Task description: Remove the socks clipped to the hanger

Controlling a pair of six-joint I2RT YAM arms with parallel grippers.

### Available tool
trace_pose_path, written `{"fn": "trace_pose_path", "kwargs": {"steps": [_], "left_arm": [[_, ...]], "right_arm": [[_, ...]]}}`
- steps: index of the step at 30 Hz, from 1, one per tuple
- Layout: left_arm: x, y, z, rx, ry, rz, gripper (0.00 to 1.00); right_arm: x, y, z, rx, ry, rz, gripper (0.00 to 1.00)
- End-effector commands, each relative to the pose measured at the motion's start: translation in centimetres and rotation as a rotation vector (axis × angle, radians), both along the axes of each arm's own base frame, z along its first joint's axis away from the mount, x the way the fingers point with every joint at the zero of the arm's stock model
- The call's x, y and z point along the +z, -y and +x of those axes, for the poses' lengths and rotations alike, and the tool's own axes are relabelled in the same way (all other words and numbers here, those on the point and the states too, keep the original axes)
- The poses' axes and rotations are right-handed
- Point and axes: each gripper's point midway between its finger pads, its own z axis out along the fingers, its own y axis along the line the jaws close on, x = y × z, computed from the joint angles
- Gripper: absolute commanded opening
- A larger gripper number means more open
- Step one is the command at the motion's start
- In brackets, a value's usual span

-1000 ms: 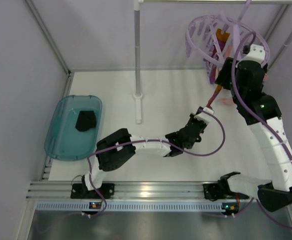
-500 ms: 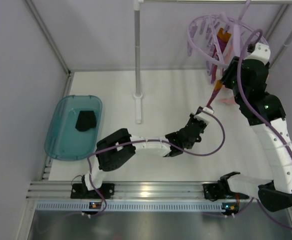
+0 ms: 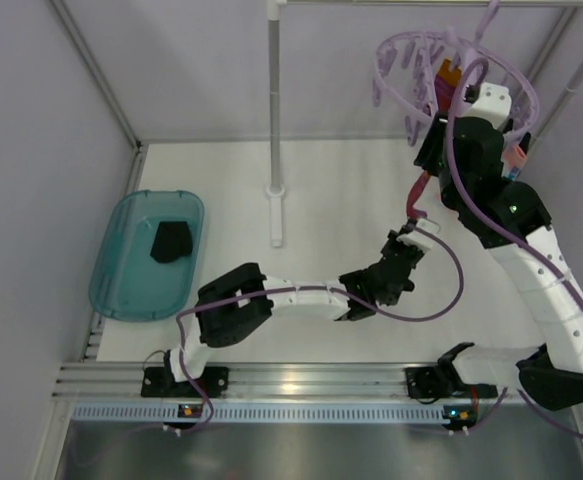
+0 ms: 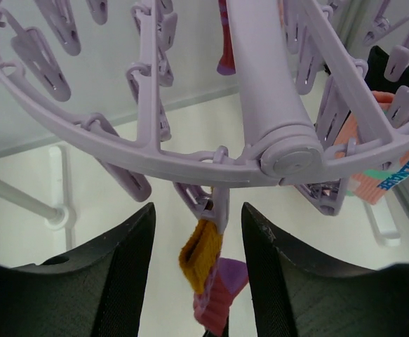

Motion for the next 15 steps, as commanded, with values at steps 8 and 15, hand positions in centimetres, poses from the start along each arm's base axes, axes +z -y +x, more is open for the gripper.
{"fn": "trace_pose_path", "kwargs": {"steps": [8,15], "left_arm": [[2.5,0.8,-1.7,0.077,0.050,-0.031,0.00],[1.9,1.5,-2.2,0.101,0.065,0.011,0.00]], "right_arm": [[1.6,1.7,-0.9,-0.108,0.025,-0.031,0.51],[1.6,1.4,-0.8,-0.122,0.024,-0.035,0.49]]}}
